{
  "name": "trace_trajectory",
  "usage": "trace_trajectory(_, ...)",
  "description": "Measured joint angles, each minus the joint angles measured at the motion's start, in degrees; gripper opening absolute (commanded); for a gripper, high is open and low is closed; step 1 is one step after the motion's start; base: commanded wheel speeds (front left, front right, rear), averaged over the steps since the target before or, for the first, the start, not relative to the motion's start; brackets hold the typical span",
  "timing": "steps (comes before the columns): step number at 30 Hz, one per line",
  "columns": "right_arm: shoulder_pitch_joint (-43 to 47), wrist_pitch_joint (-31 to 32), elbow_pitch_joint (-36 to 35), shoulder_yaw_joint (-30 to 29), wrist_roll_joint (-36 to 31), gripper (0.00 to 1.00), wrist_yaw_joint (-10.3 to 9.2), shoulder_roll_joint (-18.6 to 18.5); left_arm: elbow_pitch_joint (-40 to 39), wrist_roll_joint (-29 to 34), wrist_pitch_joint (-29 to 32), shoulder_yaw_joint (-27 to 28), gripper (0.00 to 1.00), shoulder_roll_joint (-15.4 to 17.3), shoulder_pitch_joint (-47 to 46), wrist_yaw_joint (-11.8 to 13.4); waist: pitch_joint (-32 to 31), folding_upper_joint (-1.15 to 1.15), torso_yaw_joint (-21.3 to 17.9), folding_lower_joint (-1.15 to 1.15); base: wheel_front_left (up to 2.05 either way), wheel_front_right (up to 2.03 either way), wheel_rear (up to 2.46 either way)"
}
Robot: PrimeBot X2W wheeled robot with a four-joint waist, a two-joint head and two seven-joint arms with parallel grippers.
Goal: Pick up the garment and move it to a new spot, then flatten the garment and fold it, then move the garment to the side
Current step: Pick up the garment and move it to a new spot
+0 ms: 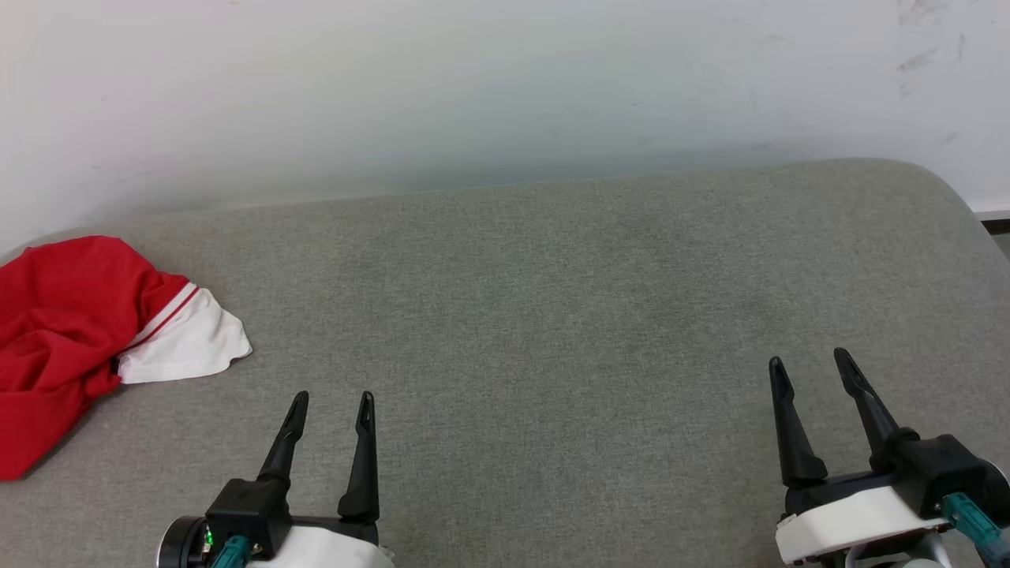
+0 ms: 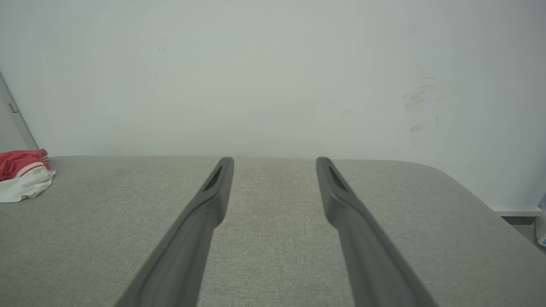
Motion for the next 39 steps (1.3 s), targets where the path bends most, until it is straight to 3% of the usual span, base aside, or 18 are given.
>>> trace_trajectory(7, 0.03, -0.59, -0.01, 0.64, -1.30, 1.00, 0.00, 0.00, 0.51, 3.44, -0.79, 2.09, 1.00, -1.36, 0.41, -2.99, 0.07, 0.00, -0.19, 0.00, 0.00, 0.00, 0.00)
trace_trajectory(15, 0.29, -1.52, 0.47, 2.12, 3.11, 1.00, 0.00, -0.01, 0.51, 6.69, -1.47, 3.26, 1.00, -1.88, 1.04, -4.47, 0.20, 0.00, -0.21, 0.00, 0.00, 0.00, 0.00)
trace_trajectory(29, 0.41, -1.52, 1.33, 2.04, 5.01, 1.00, 0.00, -0.01, 0.51, 6.48, -1.54, 3.24, 1.00, -1.97, 0.99, -4.78, 0.61, 0.00, 0.55, 0.00, 0.00, 0.00, 0.00)
trace_trajectory(39, 0.63, -1.52, 0.75, 3.04, 2.66, 1.00, 0.00, -0.02, 0.66, 6.59, -1.54, 3.75, 1.00, -1.99, 0.41, -4.59, 1.25, 0.00, 5.30, 0.00, 0.00, 0.00, 0.00)
